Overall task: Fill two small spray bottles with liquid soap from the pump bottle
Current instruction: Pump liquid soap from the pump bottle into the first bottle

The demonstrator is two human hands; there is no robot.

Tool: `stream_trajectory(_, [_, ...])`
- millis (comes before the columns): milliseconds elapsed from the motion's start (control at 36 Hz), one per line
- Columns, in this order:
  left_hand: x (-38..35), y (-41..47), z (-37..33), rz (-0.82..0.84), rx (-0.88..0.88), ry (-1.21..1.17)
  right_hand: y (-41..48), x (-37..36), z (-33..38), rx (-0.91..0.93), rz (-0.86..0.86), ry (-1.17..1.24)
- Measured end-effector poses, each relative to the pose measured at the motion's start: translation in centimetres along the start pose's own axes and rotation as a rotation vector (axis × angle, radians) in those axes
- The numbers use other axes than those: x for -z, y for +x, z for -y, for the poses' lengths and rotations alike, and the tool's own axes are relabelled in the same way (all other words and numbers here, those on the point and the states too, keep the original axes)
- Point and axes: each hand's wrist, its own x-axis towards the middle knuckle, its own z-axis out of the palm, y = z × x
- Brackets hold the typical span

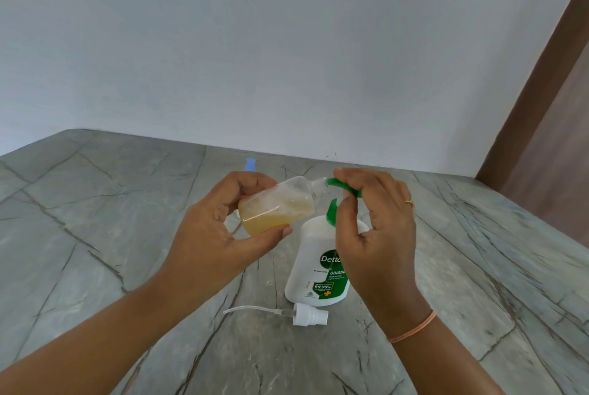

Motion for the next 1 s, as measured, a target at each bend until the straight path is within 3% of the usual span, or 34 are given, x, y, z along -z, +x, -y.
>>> stream_trajectory(528, [-0.1,0.0,0.1,0.012,-0.007,-0.014,0.1,0.1,0.1,-0.041,0.006,0.033])
stream_trajectory(1000, [0.1,0.2,0.2,-0.009,-0.015,0.006,-0.8,-0.7,-0.5,0.029,-0.010,0.006])
